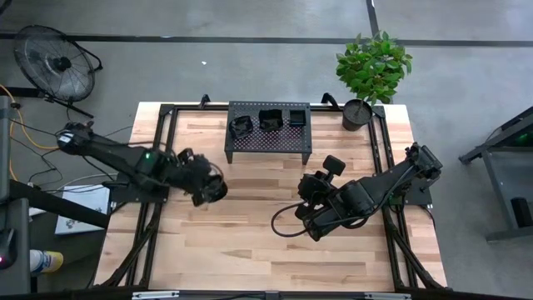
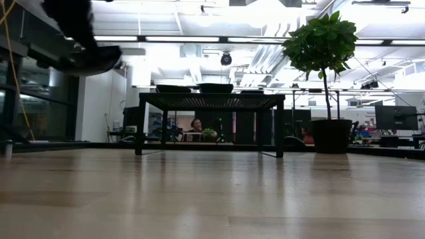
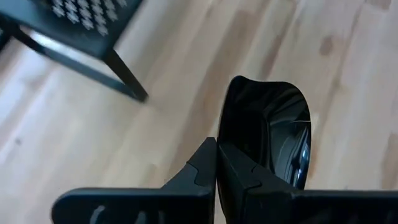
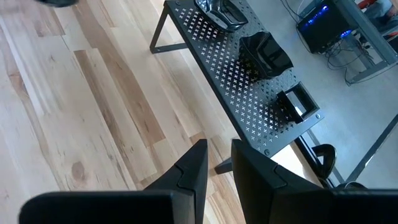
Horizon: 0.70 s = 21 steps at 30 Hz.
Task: Pick & Place Mini shaped plates
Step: Stack the leaf shaped plate on top of the leaf shaped plate on the shelf
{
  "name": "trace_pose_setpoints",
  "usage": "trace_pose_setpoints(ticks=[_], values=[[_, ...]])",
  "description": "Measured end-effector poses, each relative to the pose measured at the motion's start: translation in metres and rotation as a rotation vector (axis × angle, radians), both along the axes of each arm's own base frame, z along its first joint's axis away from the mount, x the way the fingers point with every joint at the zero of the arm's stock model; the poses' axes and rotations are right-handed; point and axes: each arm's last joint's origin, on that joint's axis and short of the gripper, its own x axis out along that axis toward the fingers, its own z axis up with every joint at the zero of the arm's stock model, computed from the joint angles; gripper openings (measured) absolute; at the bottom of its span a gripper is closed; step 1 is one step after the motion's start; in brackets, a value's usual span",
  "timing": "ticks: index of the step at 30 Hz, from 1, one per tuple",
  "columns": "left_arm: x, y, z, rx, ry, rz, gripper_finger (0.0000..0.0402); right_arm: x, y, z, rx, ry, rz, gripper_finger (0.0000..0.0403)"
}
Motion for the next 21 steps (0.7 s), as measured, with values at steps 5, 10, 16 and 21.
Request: trace_pose_setpoints(ticks=[5, 10, 16, 21], values=[[0.005, 0.028, 0.01, 0.026, -0.069, -0.002, 0.0001, 0.0, 0.0, 0.0, 0.001, -0.001, 0.0, 0.0067], [0.016, 0.055, 0.02, 0.016, -0.17, -0.052, 0.0001, 0.0, 0.0, 0.0, 0.008, -0.001, -0.002, 0.0067], [0.02, 0.091, 0.042, 0.055, -0.228, -0.045, 0.0, 0.001, -0.001, 0.0, 0.013, -0.002, -0.008, 0.0067], [0.024, 0.121, 0.067, 0.084, -0.266, -0.045, 0.0, 0.001, -0.002, 0.001, -0.029, 0.007, 0.003, 0.0067]])
